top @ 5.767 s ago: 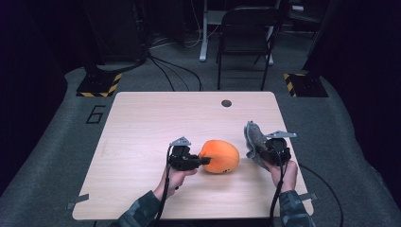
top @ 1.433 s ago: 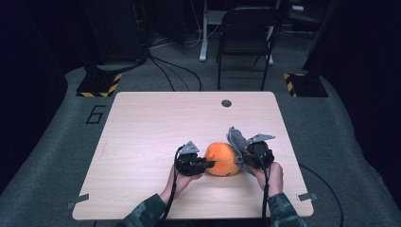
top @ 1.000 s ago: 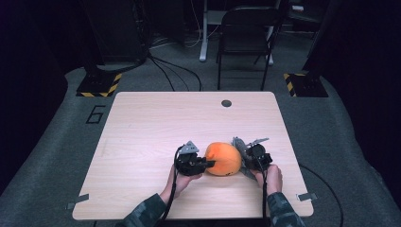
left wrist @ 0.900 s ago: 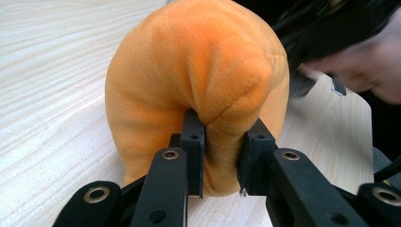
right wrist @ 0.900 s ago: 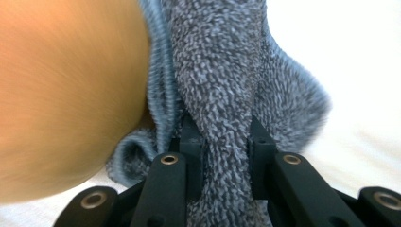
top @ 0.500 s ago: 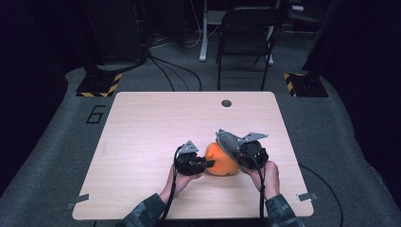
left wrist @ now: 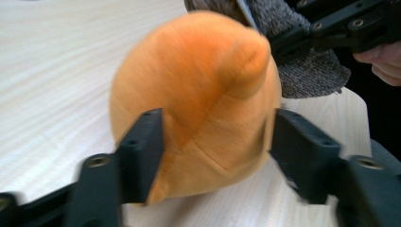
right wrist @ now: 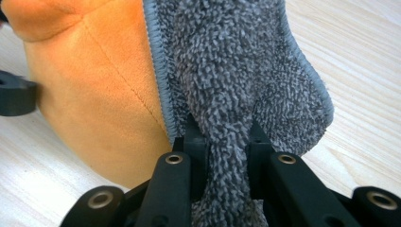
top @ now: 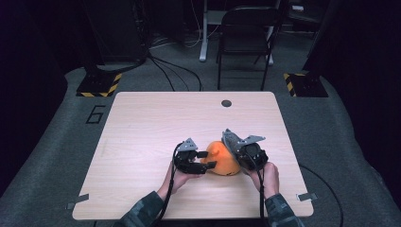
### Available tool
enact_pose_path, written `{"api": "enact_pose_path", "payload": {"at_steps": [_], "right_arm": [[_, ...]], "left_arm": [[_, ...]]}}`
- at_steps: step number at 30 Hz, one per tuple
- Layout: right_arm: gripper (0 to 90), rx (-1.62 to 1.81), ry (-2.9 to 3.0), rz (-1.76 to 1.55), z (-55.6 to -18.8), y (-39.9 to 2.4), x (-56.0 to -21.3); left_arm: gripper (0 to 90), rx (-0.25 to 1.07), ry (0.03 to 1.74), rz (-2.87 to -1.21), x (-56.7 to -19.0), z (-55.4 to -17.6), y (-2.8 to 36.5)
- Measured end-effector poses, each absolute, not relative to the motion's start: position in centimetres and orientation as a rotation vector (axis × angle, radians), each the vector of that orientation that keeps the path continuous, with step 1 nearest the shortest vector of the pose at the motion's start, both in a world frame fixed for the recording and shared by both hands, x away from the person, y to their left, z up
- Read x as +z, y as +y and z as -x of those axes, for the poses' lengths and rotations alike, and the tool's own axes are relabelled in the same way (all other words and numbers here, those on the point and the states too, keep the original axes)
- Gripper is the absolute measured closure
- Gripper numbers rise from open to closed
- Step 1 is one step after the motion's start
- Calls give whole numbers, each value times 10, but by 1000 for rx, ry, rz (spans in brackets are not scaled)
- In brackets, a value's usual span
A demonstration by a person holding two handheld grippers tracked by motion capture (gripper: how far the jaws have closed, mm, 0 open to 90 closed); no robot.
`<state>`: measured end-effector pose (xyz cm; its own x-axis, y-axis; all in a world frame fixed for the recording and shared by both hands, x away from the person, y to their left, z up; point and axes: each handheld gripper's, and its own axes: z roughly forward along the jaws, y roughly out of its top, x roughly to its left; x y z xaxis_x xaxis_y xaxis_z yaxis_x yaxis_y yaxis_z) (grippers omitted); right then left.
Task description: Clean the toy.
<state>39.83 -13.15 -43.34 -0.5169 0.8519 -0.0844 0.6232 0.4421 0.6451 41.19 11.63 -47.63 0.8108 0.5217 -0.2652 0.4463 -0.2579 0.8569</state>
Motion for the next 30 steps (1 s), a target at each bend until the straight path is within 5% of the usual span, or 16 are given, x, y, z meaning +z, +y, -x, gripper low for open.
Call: {"api": "enact_pose_path", "payload": {"at_steps": [6,16,25,30], "right_arm": [[773,769,2291,-1232,-398,-131,-434],[773,754,2288,-1242,-397,-132,-435],[773,749,2277,-1234,-398,-132,-436],[772,752,2271,-1249,-397,-131,-436]], "left_arm": [[166,111,707,-1902,-469,-413,130],[78,110,690,-1921,-488,-425,146],[124,90,687,-1968,-513,-428,136],[241,41,673,-1956,-524,-429,129]]}}
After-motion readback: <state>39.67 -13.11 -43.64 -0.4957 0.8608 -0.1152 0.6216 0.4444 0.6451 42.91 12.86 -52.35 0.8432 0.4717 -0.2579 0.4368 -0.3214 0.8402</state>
